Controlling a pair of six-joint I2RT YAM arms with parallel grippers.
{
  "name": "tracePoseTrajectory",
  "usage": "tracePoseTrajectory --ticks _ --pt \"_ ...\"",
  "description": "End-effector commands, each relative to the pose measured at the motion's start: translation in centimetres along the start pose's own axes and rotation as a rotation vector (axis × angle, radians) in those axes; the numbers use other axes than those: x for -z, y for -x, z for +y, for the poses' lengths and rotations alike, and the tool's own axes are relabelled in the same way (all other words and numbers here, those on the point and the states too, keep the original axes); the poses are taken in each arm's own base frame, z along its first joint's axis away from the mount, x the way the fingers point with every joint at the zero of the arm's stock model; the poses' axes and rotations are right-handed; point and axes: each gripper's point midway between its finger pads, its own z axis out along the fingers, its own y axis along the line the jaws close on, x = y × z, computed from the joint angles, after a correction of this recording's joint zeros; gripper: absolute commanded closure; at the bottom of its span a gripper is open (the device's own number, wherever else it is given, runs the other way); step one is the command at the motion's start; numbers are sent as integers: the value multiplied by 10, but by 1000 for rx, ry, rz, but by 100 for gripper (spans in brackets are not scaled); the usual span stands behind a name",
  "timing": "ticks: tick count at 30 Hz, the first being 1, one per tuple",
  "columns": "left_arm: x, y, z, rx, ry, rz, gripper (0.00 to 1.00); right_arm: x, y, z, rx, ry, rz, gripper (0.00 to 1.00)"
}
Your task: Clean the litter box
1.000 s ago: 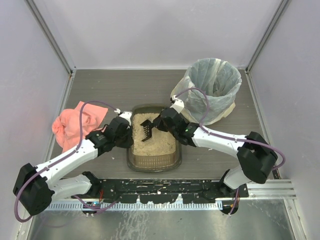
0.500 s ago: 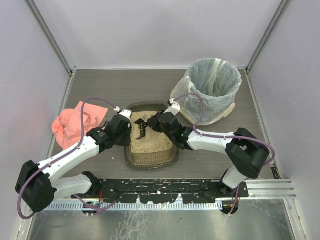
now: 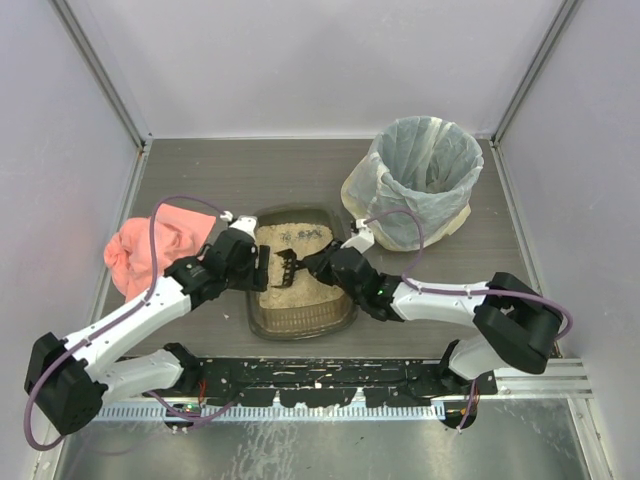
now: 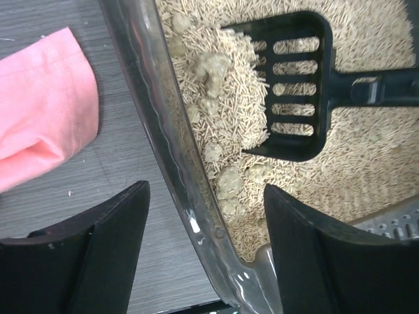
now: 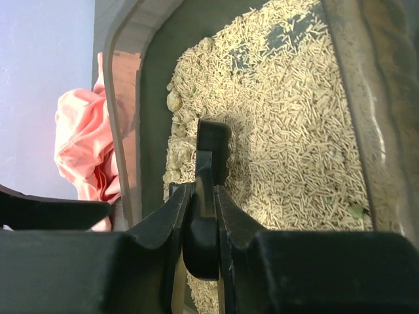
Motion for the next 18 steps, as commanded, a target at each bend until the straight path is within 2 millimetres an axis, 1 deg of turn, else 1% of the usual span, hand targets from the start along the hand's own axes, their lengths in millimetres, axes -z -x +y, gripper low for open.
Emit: tracePoseTrajectory --ticks 1,6,7,12,18 --pt "30 39 3 43 9 -131 23 14 8 9 -91 31 -31 99" --pt "56 53 12 68 21 -209 2 19 15 13 -155 55 -58 99" --pt "61 54 13 72 23 -221 1 20 16 13 -166 59 -63 99" --pt "80 62 18 77 17 -266 2 27 25 11 -219 73 -100 99" --pt "96 67 22 60 19 -302 2 44 38 5 -282 109 -152 99"
